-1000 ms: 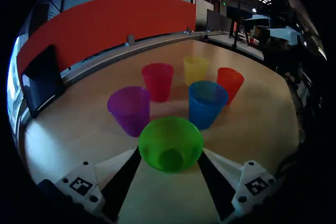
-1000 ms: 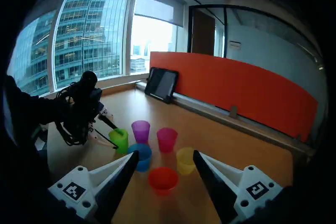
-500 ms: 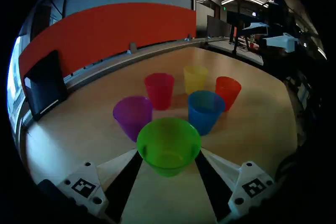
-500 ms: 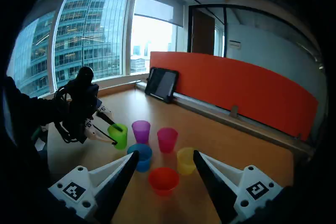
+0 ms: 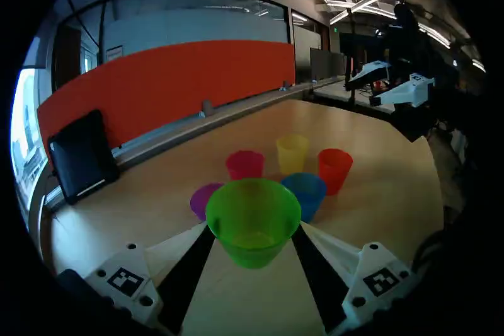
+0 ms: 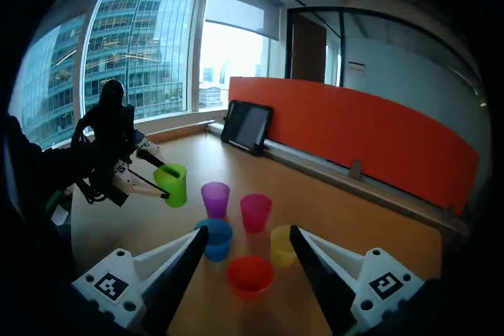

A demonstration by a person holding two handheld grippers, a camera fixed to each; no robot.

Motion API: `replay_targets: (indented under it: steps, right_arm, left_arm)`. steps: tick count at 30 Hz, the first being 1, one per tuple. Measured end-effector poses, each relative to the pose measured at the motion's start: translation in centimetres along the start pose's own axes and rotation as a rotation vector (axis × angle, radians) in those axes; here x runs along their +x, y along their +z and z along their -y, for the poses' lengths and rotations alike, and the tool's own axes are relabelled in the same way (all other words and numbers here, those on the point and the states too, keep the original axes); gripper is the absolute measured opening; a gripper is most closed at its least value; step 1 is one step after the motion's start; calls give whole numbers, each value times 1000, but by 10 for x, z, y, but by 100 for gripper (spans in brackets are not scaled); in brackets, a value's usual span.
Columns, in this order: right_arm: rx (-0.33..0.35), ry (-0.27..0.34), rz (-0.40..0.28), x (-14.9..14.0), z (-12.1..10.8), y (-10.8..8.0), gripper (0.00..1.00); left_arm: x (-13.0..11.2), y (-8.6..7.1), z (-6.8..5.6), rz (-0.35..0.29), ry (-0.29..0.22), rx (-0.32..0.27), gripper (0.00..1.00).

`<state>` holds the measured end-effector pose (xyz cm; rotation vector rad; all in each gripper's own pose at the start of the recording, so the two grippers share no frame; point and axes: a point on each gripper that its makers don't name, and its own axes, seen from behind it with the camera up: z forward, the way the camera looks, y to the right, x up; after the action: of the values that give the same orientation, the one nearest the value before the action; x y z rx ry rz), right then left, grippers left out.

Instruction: Pour water

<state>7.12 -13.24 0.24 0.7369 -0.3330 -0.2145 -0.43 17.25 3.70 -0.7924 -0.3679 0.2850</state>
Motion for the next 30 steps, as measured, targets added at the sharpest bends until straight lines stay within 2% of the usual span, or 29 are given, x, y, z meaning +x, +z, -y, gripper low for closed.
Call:
replay_targets:
  steps: [5, 14, 21, 30]
  right_arm:
    - [11, -4, -1, 2, 5, 5, 100]
    - [32, -8, 5, 1, 11, 15, 100]
    - [50, -11, 12, -2, 14, 26, 100]
    - [77, -14, 44, -16, 20, 42, 100]
  left_arm:
    - [27, -11, 4, -68, 10, 19, 84]
    - [66, -38, 14, -170, -4, 44, 84]
    - [85, -57, 17, -227, -2, 66, 84]
    - [95, -70, 15, -270, -8, 79, 84]
